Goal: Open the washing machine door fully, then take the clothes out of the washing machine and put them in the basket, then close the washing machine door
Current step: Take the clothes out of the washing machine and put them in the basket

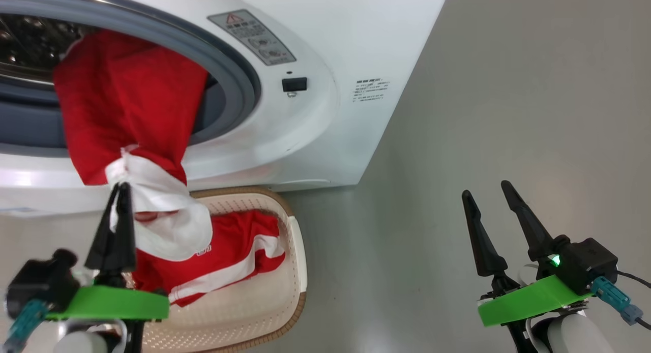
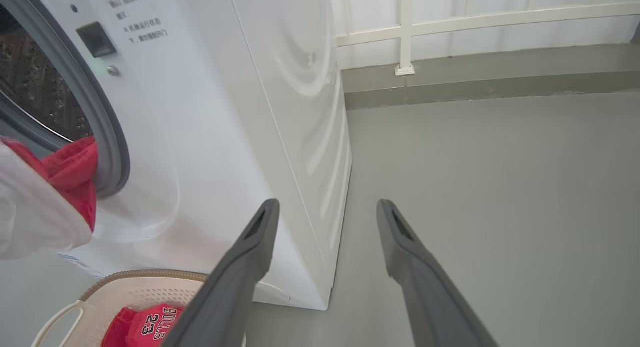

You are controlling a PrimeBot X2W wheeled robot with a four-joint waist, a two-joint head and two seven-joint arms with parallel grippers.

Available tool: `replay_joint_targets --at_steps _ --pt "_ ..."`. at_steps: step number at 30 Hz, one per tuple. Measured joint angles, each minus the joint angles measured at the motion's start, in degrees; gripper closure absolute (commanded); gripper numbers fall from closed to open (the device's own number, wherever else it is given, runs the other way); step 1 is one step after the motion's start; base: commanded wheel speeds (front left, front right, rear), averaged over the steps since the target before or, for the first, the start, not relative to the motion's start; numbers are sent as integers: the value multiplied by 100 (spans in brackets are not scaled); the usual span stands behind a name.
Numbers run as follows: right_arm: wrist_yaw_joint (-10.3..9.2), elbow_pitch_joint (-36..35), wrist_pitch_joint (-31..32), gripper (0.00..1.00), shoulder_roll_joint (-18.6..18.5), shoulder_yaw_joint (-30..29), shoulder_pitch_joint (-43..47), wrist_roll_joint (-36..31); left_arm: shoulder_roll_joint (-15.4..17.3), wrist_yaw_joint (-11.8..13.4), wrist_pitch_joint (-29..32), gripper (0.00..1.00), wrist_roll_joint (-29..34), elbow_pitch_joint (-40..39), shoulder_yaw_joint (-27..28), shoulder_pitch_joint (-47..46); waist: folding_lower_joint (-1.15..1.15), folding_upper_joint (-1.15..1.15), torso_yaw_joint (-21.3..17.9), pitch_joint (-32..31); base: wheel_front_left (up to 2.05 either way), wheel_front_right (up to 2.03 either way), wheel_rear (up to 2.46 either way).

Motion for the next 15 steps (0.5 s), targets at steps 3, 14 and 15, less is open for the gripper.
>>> replay_joint_targets --at_steps 3,14,15 --pt "0 -16 0 0 -1 29 -21 0 52 0 1 100 -1 468 -85 -229 0 0 -9 117 0 0 0" --pt "0 -85 0 0 -4 34 -168 9 213 0 1 89 -4 1902 -339 -936 0 0 -61 514 0 0 0" --pt "0 -83 0 0 -3 36 -169 9 227 0 1 87 -4 1994 -359 -1001 0 0 -61 540 0 0 0"
